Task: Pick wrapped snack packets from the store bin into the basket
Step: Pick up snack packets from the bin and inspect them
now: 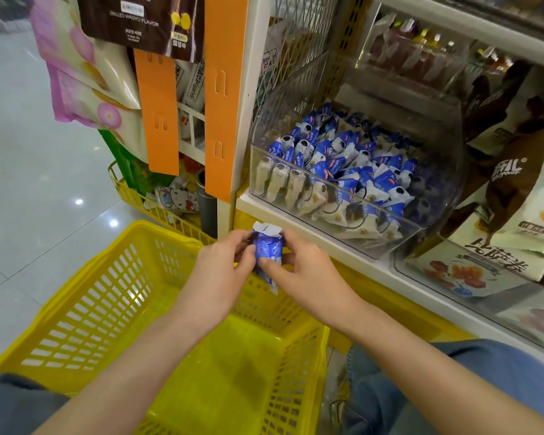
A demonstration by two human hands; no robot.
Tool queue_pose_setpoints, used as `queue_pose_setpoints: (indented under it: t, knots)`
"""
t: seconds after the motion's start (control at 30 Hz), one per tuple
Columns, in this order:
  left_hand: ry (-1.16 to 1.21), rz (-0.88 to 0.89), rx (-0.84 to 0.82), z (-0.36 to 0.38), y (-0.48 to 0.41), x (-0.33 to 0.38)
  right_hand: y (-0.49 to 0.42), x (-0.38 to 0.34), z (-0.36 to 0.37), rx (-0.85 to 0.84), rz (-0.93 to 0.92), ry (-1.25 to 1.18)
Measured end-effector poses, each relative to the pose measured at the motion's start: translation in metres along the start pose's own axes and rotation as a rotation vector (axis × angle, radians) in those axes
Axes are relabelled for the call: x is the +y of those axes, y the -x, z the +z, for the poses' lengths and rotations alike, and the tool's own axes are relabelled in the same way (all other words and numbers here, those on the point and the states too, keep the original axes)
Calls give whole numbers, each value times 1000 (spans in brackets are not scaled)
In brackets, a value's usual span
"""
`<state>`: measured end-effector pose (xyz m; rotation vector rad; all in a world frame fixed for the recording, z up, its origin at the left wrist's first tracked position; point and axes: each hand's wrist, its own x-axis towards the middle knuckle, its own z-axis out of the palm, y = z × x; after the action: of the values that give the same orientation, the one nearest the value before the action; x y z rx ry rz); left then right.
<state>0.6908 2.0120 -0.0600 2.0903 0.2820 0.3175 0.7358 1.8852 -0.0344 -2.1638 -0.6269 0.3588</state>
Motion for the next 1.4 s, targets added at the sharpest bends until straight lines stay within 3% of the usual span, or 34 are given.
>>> queue_pose_setpoints:
  t: [0.27,0.37,0.47,0.6,0.67,0.83,1.1,1.27,1.4]
  knots:
    - [4,22,-46,-1,-2,-1,-3,4,-1,26,9,-42]
    - [267,-110,-66,-2,-4,5,-3,4,-1,62,-24,-64]
    - [612,-259,-197,-2,0,14,2,3,-2,129,-82,7]
    - [630,-253,-375,5,11,14,13,5,-1,101,-131,127]
    - [630,-245,-328,7,14,15,13,3,-3,37,-96,127]
    - [617,-290,-217,3,9,16,9,-6,-23,-112,34,-201]
    - [664,-217,-281,0,8,29,0,-12,-43,174,0,-208]
    - [678,-204,-255,1,3,34,-5,-14,-60,257,-38,-222]
    - [676,-217,-223,2,-5,32,-21,-7,-106,464,-33,139]
